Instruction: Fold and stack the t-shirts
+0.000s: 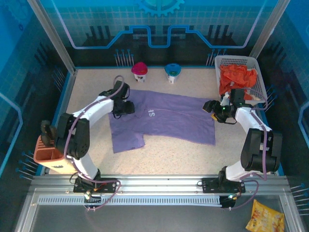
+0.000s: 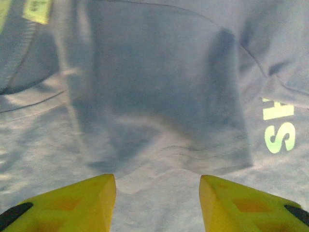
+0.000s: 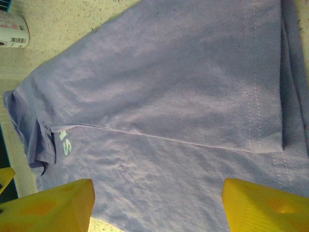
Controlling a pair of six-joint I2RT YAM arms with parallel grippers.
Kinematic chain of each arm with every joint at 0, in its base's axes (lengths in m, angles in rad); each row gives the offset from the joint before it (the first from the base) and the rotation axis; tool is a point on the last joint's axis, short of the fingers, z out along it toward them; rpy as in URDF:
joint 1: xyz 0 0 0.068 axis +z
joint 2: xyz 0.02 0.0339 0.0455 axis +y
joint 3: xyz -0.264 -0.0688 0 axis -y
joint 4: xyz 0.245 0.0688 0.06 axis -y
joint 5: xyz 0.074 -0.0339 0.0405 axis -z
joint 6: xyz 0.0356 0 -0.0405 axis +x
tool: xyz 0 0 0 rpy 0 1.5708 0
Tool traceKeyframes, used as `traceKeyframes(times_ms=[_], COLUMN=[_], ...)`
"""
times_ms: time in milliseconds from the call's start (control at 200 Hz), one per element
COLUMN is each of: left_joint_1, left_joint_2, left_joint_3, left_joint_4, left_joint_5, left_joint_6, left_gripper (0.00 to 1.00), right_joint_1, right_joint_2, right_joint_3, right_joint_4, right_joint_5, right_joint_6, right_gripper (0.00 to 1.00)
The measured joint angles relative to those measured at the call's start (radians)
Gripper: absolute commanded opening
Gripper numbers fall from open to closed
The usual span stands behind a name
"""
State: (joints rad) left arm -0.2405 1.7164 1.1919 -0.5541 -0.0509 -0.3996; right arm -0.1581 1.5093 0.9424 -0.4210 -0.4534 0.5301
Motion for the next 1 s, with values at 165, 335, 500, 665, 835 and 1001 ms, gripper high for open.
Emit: traceKeyframes(times_ms=[165,335,500,665,835,1001], left_joint_1=[0.068,0.119,0.123,0.123,0.123,0.123], left_joint_2=[-0.034,-0.039,-0.027,-0.023,-0.014,0.017], left_joint_3=[-0.122,-0.206,-0.208,-0.214,-0.215,-0.215], left_joint_4=[0.036,0.074,0.171,0.253,0.291,0.306], left_joint_5=[0.05,0.102,0.16,0.18,0.18,0.179], left_joint_6=[-0.06,-0.1,-0.126,-0.153,-0.162,-0.179], left_gripper=[0.42,0.4,0.36,0.31,0.25,0.15], right_joint_1=[0.002,0.047,0.16,0.3,0.481,0.616], right_joint_2=[-0.017,-0.032,-0.032,-0.021,0.113,0.306], right_joint_3=[-0.015,-0.019,-0.019,-0.01,0.095,0.247], right_joint_4=[-0.016,-0.021,-0.019,0.018,0.103,0.188], right_joint_5=[0.01,0.027,0.05,0.081,0.104,0.116], right_joint_6=[-0.01,-0.014,-0.002,0.067,0.171,0.274], right_gripper=[0.71,0.69,0.65,0.6,0.52,0.37])
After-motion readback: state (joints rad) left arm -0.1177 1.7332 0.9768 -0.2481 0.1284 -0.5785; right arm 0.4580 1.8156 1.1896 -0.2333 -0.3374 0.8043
